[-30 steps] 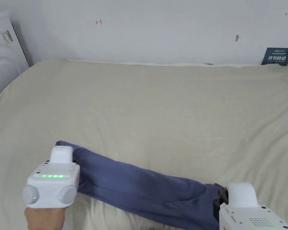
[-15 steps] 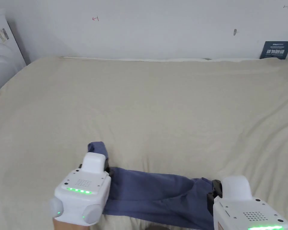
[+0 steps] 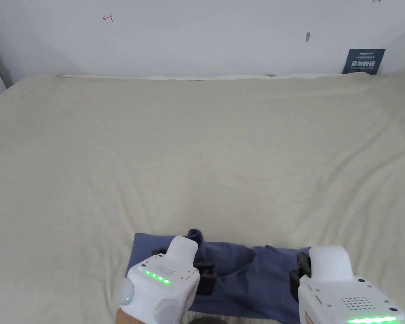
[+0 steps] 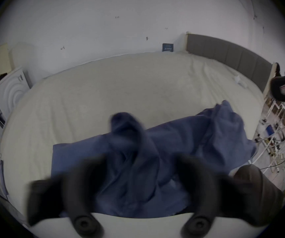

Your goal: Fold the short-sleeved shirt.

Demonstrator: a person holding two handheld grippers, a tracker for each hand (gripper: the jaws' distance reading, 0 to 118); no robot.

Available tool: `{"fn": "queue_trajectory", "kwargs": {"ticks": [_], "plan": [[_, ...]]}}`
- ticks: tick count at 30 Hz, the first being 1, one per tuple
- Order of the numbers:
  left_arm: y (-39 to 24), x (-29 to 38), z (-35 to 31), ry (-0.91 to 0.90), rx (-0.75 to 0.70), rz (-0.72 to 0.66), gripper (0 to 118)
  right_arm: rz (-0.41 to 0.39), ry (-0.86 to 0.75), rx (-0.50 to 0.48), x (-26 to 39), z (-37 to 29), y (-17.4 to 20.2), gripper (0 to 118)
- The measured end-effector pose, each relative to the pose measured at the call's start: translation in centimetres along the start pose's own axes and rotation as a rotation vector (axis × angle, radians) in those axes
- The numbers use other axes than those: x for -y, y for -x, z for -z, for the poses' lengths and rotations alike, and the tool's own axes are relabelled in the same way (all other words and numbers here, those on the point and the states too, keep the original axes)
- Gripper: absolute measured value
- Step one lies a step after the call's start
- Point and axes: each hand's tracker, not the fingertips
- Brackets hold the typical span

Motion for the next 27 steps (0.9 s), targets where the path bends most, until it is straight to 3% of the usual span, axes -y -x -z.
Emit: {"fn": "queue_trajectory", "kwargs": {"ticks": [5, 8, 11, 13, 14, 15, 16, 17, 19, 24, 25, 27], "plan": [[0.9, 0.5, -6.7, -0.300, -0.213, -0.170, 118, -0.027, -0.009, -0.001, 0.3, 0.6, 1.1, 0], [3.0, 0.8, -7.6, -0.338, -0.435, -0.175, 118, -0.024, 0.005, -0.032, 0.4, 0.9, 1.5, 0], [3.7, -0.7, -5.3, -0.168, -0.525, -0.136, 118, -0.037, 0.003, -0.047, 0.6, 0.6, 1.8, 0], [3.6, -0.9, -3.5, -0.132, -0.472, -0.053, 115, -0.038, 0.003, -0.047, 0.6, 0.7, 1.7, 0], [3.1, -0.3, -1.9, -0.125, -0.464, -0.022, 104, -0.029, 0.002, -0.047, 0.6, 0.7, 1.5, 0], [2.5, -0.2, -0.8, -0.081, -0.483, 0.034, 63, -0.018, -0.001, -0.049, 0.6, 0.7, 1.3, 0], [1.7, 0.1, 0.6, -0.023, -0.517, 0.088, 12, -0.011, -0.003, -0.051, 0.5, 0.7, 1.1, 0], [1.1, 0.6, 1.8, 0.024, -0.552, 0.120, 1, -0.010, -0.004, -0.047, 0.5, 0.7, 0.9, 0], [0.1, 1.6, 3.7, 0.060, -0.375, 0.099, 1, -0.010, -0.006, -0.036, 0.4, 0.5, 0.4, 0], [-3.1, 2.2, 4.7, 0.055, -0.431, 0.207, 1, -0.008, -0.004, -0.026, 0.8, -0.1, -0.6, 0], [-3.6, 2.0, 4.9, 0.063, -0.342, 0.170, 1, -0.010, -0.003, -0.020, 1.0, -0.2, -0.7, 0], [-4.9, 1.1, 4.4, 0.055, -0.311, 0.162, 1, -0.003, 0.002, -0.013, 1.3, -0.2, -1.0, 0]]}}
